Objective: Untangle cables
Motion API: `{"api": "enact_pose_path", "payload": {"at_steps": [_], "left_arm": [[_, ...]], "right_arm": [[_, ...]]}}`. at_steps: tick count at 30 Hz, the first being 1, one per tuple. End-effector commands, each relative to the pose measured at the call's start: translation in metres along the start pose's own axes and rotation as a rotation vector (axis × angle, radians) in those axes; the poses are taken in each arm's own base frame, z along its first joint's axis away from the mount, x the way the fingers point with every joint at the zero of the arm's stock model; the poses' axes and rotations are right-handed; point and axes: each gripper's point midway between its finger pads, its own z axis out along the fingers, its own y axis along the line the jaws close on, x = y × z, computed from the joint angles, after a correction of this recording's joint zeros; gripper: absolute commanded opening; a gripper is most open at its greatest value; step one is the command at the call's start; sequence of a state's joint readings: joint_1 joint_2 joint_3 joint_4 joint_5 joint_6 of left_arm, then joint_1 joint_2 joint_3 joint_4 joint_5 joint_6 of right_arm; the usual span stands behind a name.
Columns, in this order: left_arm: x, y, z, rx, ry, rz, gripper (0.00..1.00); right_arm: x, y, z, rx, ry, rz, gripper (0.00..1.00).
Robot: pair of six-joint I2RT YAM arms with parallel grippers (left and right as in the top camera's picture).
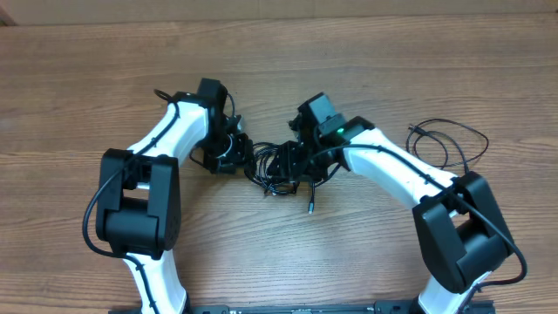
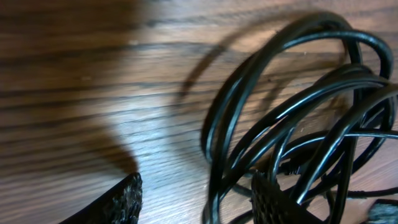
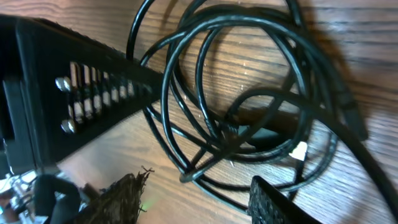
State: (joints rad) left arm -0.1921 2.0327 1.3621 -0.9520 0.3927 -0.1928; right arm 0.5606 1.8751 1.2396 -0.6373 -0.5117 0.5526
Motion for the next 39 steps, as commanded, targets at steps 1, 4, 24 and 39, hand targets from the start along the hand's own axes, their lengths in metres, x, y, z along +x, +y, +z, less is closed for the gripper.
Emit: {"api": "enact_pose_path", "payload": {"at_steps": [1,4,24,39], "left_arm": [[0.007,-0.009,0.007,0.027,0.013,0.006,0.57],[0.008,-0.012,0.010,0.025,0.014,0.018,0.59],[0.009,-0.019,0.010,0.052,0.019,0.026,0.58],[-0.010,-0.038,-0.065,0.063,-0.053,0.057,0.60]], "right_arm": [[0.003,-0.011,0.012,0.063,-0.054,0.093,0.56],[0.002,-0.013,0.019,0.053,-0.081,0.100,0.56],[-0.008,-0.008,0.022,0.019,-0.134,0.052,0.04],[-0.015,-0.015,0.021,0.068,-0.170,-0.080,0.04]]}}
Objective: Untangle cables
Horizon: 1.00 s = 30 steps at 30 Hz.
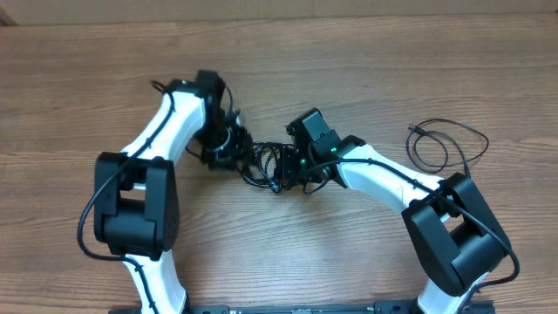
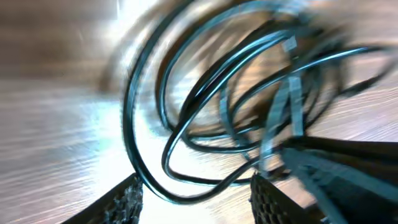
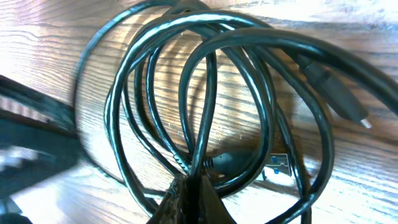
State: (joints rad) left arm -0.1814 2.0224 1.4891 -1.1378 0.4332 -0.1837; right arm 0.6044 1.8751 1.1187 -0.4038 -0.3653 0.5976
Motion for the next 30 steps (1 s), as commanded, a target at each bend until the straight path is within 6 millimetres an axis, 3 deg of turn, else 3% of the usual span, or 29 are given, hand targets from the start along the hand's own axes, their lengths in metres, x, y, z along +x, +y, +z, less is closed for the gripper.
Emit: {"api": "enact_pose_path", "payload": {"at_steps": [1,2,4,11,19,24,26,27,30], "left_arm": [[-0.017,-0.027,-0.034,0.031,-0.111,0.083,0.63],[-0.020,-0.031,-0.034,0.033,-0.127,0.081,0.68],[-0.022,-0.032,-0.031,0.025,-0.134,0.070,0.68],[-0.019,-0.023,-0.002,-0.060,-0.124,0.035,0.56],[-0.030,-0.015,0.030,-0.053,-0.192,0.079,0.55],[-0.028,0.007,0.036,-0.149,-0.197,0.063,0.45],[-0.026,0.014,0.039,-0.180,-0.193,0.056,0.33],[-0.024,0.021,0.041,-0.211,-0.190,0.050,0.19],[-0.020,0.038,0.044,-0.283,-0.190,0.039,0.09]], "right_arm": [[-0.005,-0.001,-0.002,0.017,-0.031,-0.040,0.04],[-0.005,-0.002,-0.002,0.019,-0.032,-0.041,0.04],[-0.005,-0.001,-0.002,0.019,-0.031,-0.059,0.04],[-0.003,-0.002,-0.002,0.019,-0.026,-0.059,0.04],[-0.004,-0.002,-0.002,0.019,-0.027,-0.059,0.04],[-0.003,-0.002,-0.002,0.019,-0.026,-0.059,0.04],[-0.003,-0.002,-0.002,0.019,-0.026,-0.059,0.04],[-0.004,-0.002,-0.002,0.019,-0.027,-0.059,0.04],[-0.004,-0.002,-0.002,0.019,-0.027,-0.059,0.04]]}}
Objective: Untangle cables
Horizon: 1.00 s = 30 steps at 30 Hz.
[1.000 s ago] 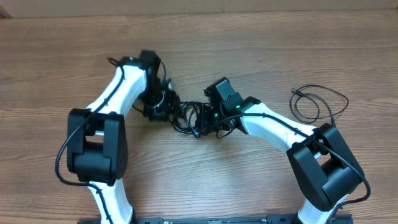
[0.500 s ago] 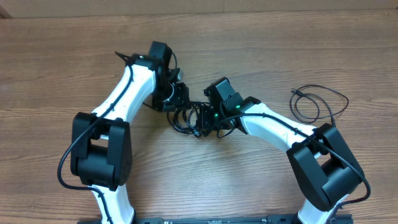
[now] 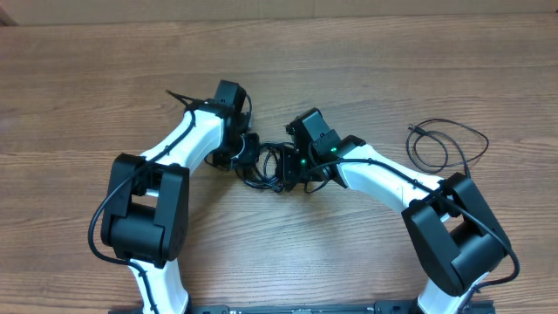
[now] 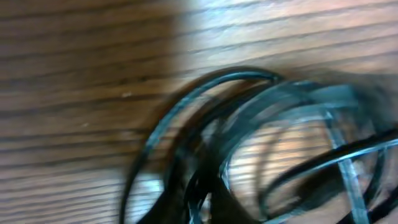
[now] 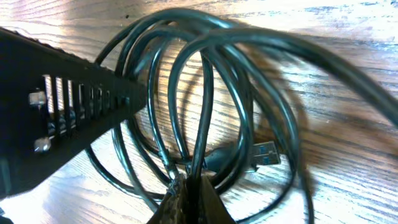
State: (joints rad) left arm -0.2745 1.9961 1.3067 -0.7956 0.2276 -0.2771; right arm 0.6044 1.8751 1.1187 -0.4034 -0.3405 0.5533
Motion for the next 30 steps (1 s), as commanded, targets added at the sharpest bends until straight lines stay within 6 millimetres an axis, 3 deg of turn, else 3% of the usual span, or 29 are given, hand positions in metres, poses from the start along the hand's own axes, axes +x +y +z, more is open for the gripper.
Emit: {"api": "enact_pose_path", "payload": {"at_steps": [1,5,8,11,14,20,22,26,30], "left_arm": [[0.010,0.028,0.009,-0.136,0.004,-0.006,0.07],[0.018,0.053,0.010,-0.266,0.011,-0.010,0.04],[0.023,0.087,-0.002,-0.446,0.007,-0.082,0.04],[0.031,0.117,-0.017,-0.585,0.006,-0.190,0.04],[0.039,0.137,-0.023,-0.594,0.028,-0.308,0.04],[0.045,0.161,-0.021,-0.389,0.080,-0.541,0.04],[0.043,0.167,-0.021,-0.206,0.098,-0.644,0.04],[0.036,0.177,-0.029,0.023,0.080,-0.726,0.04],[0.033,0.204,-0.044,0.201,0.025,-0.841,0.04]], "right_arm": [[-0.001,0.001,-0.002,0.000,-0.011,-0.014,0.04],[0.000,0.000,-0.002,0.006,-0.009,-0.012,0.04],[-0.001,-0.006,-0.004,0.018,-0.004,0.004,0.04],[-0.003,-0.019,-0.008,0.039,0.002,0.044,0.04],[-0.009,-0.038,-0.014,0.065,0.002,0.104,0.04],[-0.025,-0.076,-0.031,0.096,-0.018,0.239,0.04],[-0.032,-0.090,-0.038,0.099,-0.035,0.280,0.04],[-0.041,-0.104,-0.045,0.103,-0.061,0.336,0.04],[-0.050,-0.111,-0.050,0.094,-0.088,0.353,0.04]]}}
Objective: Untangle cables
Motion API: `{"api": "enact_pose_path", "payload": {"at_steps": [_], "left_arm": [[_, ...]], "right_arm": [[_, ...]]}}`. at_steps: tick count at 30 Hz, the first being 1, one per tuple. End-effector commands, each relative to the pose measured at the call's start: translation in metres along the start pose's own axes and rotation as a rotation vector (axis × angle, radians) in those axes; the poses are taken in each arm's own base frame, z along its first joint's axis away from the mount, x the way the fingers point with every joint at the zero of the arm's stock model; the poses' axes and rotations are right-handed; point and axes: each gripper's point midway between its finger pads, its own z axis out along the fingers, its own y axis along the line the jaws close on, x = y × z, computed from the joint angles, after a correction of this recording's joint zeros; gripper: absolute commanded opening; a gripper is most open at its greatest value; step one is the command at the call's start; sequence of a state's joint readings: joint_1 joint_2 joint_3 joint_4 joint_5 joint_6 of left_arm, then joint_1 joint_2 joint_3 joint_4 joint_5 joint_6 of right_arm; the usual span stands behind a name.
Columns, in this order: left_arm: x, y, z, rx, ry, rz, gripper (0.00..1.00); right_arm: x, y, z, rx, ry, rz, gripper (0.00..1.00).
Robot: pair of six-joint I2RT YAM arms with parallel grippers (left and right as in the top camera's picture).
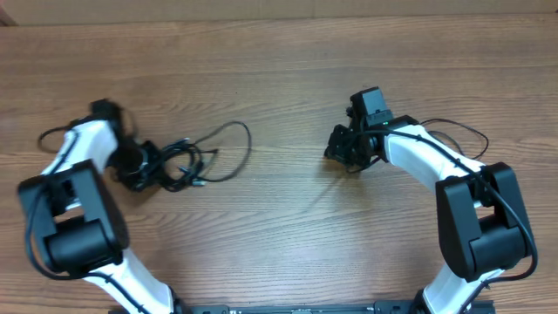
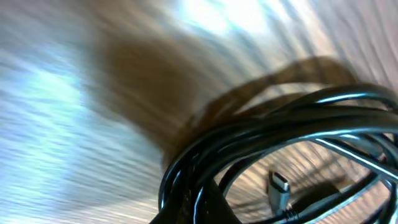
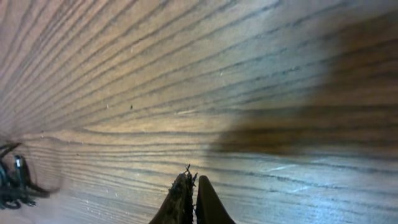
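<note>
A bundle of black cables (image 1: 172, 164) lies at the table's far left, one loose loop (image 1: 237, 139) trailing out to its right. My left gripper (image 1: 132, 166) is shut on the bundle's left side. The left wrist view shows several strands (image 2: 280, 124) pinched at the fingers (image 2: 186, 208) and a silver USB plug (image 2: 280, 185). My right gripper (image 1: 344, 150) sits right of centre, well away from the bundle. Its fingers (image 3: 202, 202) are shut with nothing seen between them, over bare wood; the bundle (image 3: 12, 183) is small at the left edge.
A separate thin black cable (image 1: 466, 133) lies at the right, partly hidden behind my right arm. The wooden table (image 1: 279, 227) stretches between the two grippers. Both arm bases stand at the near edge.
Both grippers were shut on the bundle at the table's middle. Now the bundle is at the far left in my left gripper, and my right gripper is to the right, holding nothing.
Both grippers stood open at the tangled bundle in the middle. Then the right gripper was shut on strands, the left still open. Then both were shut on it. Now the left holds the bundle at the far left, one loop trailing, and the right is apart.
</note>
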State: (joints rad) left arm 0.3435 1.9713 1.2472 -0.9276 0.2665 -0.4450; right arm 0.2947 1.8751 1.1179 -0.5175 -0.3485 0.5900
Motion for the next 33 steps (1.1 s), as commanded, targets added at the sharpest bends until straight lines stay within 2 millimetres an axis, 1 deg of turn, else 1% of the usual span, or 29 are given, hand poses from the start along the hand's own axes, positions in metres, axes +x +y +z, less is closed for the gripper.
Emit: {"api": "enact_pose_path", "payload": {"at_steps": [1,2,4,7,8,11,13,15,17,21,22,23,24,25,28,30,31,32,33], "left_arm": [[-0.002,0.005,0.000,0.173,0.069,-0.041,0.04],[-0.004,0.006,-0.002,0.190,0.069,-0.040,0.04],[-0.003,0.007,-0.002,0.200,0.069,-0.011,0.04],[0.001,0.004,0.002,0.195,0.072,0.043,0.04],[0.004,0.001,0.004,0.191,0.079,0.056,0.04],[0.013,-0.010,0.013,0.184,0.086,0.104,0.04],[0.019,-0.021,0.019,0.180,0.086,0.151,0.04],[0.027,-0.034,0.026,0.175,0.085,0.205,0.04],[0.037,-0.048,0.033,0.170,0.090,0.265,0.04],[0.068,-0.083,0.049,0.157,0.104,0.443,0.05],[0.075,-0.089,0.051,0.153,0.104,0.483,0.05],[0.086,-0.100,0.058,0.132,0.099,0.548,0.05],[0.091,-0.103,0.061,0.111,0.093,0.577,0.04],[0.096,-0.107,0.064,0.090,0.085,0.598,0.04],[0.105,-0.111,0.071,0.024,0.057,0.638,0.04],[0.109,-0.113,0.072,0.003,0.055,0.660,0.04],[0.111,-0.113,0.071,-0.002,0.061,0.663,0.04],[0.111,-0.114,0.069,-0.003,0.066,0.666,0.04],[0.111,-0.115,0.067,-0.005,0.069,0.664,0.04]], "right_arm": [[-0.005,0.000,-0.004,-0.009,-0.021,0.009,0.04],[-0.005,0.001,-0.004,-0.012,-0.018,0.008,0.05],[-0.004,0.003,-0.003,-0.020,-0.014,0.001,0.19],[-0.002,0.006,-0.003,-0.030,-0.008,-0.023,0.28],[0.001,0.013,-0.002,-0.060,0.004,-0.062,0.33],[0.012,0.036,-0.003,-0.168,0.047,-0.191,0.52],[0.019,0.046,-0.001,-0.197,0.057,-0.262,0.63],[0.026,0.054,0.002,-0.203,0.059,-0.324,0.69],[0.032,0.062,0.004,-0.213,0.062,-0.370,0.73],[0.041,0.075,0.010,-0.207,0.045,-0.431,0.76],[0.042,0.077,0.012,-0.198,0.035,-0.441,0.76],[0.043,0.080,0.014,-0.184,0.021,-0.459,0.76],[0.044,0.081,0.016,-0.176,0.015,-0.468,0.76],[0.045,0.082,0.017,-0.170,0.011,-0.475,0.72],[0.047,0.083,0.019,-0.153,0.002,-0.489,0.44],[0.048,0.083,0.019,-0.153,0.002,-0.489,0.36],[0.048,0.084,0.019,-0.153,0.003,-0.489,0.27],[0.048,0.084,0.019,-0.153,0.003,-0.489,0.15],[0.048,0.084,0.019,-0.153,0.003,-0.489,0.07]]}}
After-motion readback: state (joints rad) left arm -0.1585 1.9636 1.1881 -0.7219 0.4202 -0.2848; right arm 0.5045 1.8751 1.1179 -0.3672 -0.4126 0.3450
